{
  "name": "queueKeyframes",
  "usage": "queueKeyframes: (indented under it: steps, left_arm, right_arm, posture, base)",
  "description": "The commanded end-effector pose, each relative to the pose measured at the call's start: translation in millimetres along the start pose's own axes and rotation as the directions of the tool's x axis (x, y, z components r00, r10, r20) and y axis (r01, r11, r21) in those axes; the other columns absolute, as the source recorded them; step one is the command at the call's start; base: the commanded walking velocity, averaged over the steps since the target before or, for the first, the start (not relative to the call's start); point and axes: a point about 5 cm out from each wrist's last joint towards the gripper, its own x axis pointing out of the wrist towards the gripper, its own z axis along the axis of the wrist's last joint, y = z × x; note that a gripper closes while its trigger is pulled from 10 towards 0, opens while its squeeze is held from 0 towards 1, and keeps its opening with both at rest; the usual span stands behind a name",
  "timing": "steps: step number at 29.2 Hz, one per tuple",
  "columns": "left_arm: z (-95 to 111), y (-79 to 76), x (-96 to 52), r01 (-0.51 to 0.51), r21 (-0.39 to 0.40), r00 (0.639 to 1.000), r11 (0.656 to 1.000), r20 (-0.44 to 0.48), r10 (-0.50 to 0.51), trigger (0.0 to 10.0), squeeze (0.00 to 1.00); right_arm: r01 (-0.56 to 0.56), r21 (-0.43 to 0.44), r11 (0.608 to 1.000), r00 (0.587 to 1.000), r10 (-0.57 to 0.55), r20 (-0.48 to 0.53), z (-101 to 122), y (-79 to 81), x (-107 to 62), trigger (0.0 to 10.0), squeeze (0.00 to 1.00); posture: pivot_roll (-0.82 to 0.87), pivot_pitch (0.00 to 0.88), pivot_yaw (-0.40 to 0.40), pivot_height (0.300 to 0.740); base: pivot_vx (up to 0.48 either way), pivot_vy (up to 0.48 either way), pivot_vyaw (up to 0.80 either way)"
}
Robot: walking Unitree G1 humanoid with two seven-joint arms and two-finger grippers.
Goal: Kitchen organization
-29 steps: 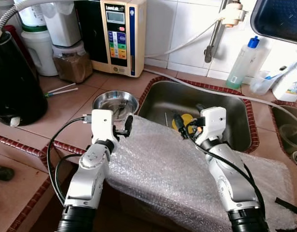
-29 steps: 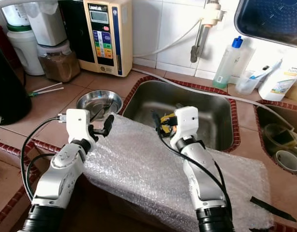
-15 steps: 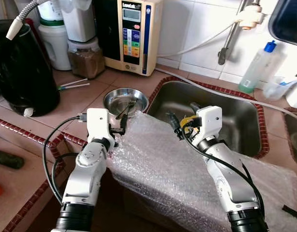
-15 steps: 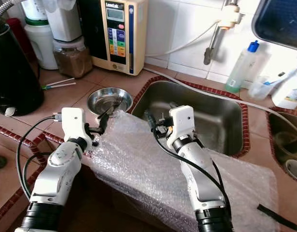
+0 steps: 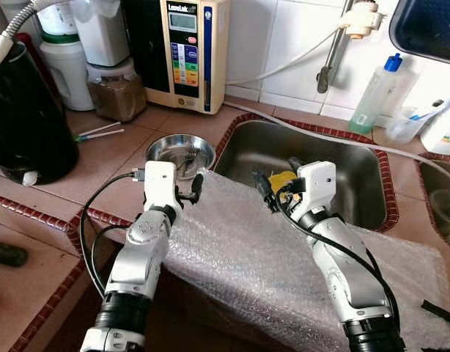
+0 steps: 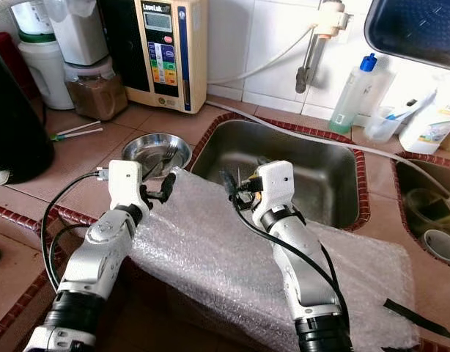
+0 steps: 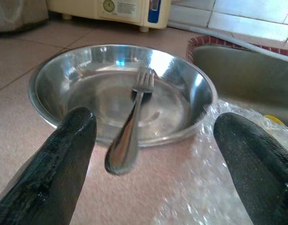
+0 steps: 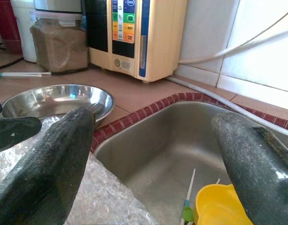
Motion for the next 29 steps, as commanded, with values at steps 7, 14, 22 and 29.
queueKeyframes:
  steps: [7,14,22,29]
  left_arm:
    - [-1.8,2.0,9.9,-0.007,-0.017,1.000,1.000,-0.016,0.007,0.0,0.00]
    - [-6.1,1.4,10.9,-0.003,-0.020,1.000,1.000,-0.025,0.003,0.0,0.00]
    - [-9.2,3.3,10.6,-0.013,-0.021,1.000,1.000,-0.027,0.013,0.0,0.00]
    - [-6.9,5.3,9.7,-0.042,-0.007,0.999,0.999,-0.023,0.041,0.0,0.00]
  right_arm:
    - [-0.005,0.009,1.000,1.000,0.005,0.010,5.2,0.7,-3.6,10.0,0.00]
    - [-0.092,0.064,0.994,0.996,0.091,0.011,6.2,10.1,-5.0,10.0,0.00]
    - [-0.270,0.167,0.948,0.962,0.274,0.002,5.9,33.7,-9.6,10.0,0.00]
    - [-0.277,0.158,0.948,0.959,0.284,-0.021,3.2,34.3,-11.4,10.0,0.00]
  posture:
    - [0.03,0.000,-0.022,0.740]
    - [0.03,0.000,-0.024,0.740]
    - [0.03,0.000,-0.028,0.740]
    - [0.03,0.000,-0.027,0.740]
  base:
    - [0.000,0.000,0.00]
    - [0.000,0.000,0.00]
    - [0.000,0.000,0.00]
    - [0.000,0.000,0.00]
